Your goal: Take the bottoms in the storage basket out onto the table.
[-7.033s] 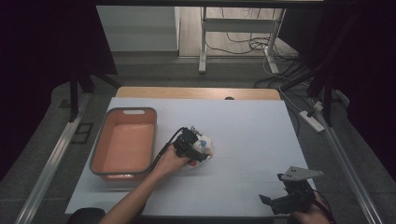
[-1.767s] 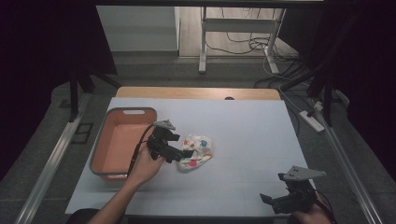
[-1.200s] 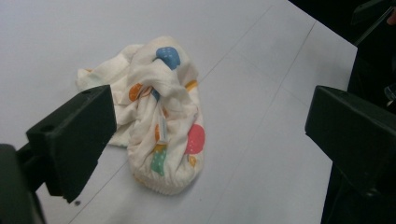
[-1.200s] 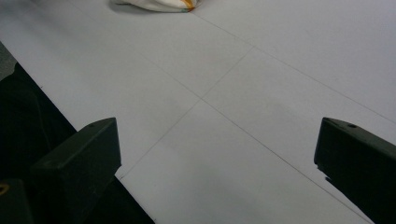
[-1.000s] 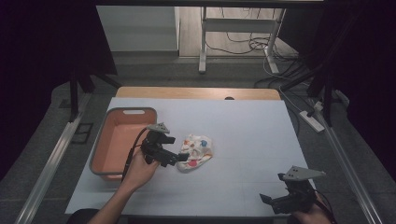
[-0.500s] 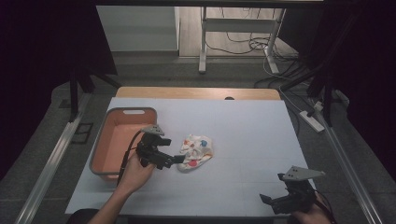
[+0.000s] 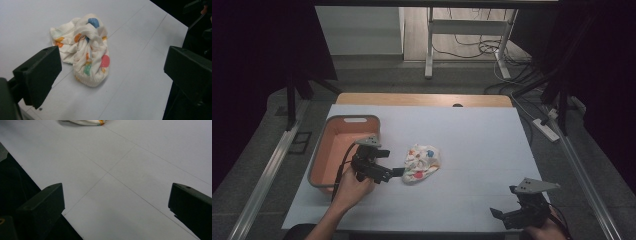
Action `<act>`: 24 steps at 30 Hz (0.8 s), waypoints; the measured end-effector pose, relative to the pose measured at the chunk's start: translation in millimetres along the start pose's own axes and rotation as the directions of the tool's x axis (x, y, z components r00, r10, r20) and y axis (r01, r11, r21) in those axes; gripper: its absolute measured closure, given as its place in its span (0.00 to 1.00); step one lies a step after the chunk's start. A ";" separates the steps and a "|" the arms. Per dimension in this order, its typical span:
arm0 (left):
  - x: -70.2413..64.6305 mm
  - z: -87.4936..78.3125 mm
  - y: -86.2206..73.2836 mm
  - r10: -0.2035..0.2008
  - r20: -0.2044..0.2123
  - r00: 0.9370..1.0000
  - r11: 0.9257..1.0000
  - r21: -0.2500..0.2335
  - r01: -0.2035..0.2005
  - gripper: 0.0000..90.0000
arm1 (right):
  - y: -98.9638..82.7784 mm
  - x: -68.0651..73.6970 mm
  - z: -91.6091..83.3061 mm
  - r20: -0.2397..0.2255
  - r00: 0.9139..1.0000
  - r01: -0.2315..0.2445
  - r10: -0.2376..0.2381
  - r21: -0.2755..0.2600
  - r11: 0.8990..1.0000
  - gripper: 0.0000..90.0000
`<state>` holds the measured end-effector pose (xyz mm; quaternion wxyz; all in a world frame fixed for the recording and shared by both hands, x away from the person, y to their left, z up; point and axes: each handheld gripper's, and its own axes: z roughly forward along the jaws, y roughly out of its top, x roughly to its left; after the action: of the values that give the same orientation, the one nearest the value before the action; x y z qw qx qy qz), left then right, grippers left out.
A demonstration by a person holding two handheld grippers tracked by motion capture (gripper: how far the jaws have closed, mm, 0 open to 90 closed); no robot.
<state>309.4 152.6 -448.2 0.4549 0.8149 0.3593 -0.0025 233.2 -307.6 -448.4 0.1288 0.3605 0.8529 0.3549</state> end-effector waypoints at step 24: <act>-1.1 -12.0 -21.0 -0.019 -0.035 0.999 1.000 -0.008 0.018 0.03 | 0.0 0.0 0.1 0.001 1.000 0.000 0.000 0.001 1.000 0.01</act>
<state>292.4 167.8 -456.4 0.4515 0.8097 0.3748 0.0090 233.3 -307.5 -448.4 0.1290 0.3605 0.8531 0.3544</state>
